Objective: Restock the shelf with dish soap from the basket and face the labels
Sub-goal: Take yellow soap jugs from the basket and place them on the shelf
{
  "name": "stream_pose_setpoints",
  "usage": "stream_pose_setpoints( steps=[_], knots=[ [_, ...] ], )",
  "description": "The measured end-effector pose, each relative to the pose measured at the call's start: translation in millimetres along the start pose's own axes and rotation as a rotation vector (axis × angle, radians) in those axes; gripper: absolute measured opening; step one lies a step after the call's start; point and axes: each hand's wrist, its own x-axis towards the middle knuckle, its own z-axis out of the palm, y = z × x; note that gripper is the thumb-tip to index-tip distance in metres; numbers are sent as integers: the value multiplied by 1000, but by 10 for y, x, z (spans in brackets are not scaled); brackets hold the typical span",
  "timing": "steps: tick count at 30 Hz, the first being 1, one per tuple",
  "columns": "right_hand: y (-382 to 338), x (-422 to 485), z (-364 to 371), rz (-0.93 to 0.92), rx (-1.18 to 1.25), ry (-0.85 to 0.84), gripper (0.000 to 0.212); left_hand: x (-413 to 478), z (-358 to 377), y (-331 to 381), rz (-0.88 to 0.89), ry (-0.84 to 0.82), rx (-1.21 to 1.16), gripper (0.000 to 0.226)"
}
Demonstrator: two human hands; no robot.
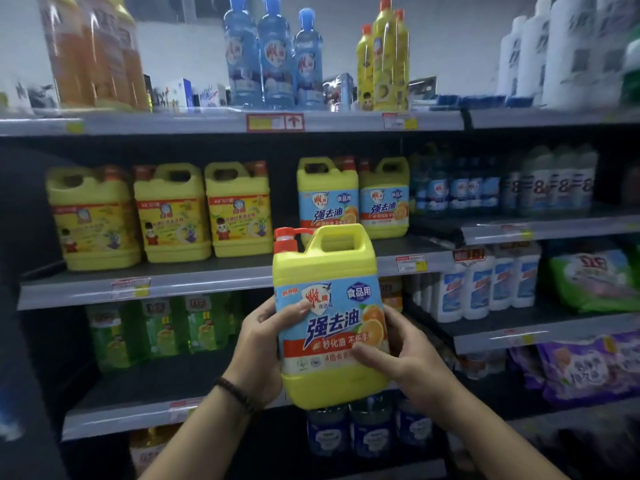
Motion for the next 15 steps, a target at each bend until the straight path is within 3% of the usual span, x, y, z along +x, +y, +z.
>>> stream_pose_setpoints(
  steps=[5, 10, 15],
  knots=[
    [-82, 160, -154, 43, 197, 12, 76, 160, 206, -6, 1, -43, 32, 59],
    [-160, 332, -347, -10, 272, 154, 70, 447, 449, 137, -8, -84, 86, 54],
    [-319, 539, -441, -207, 145, 441, 67, 791, 871, 207, 197, 170, 451, 75]
  ],
)
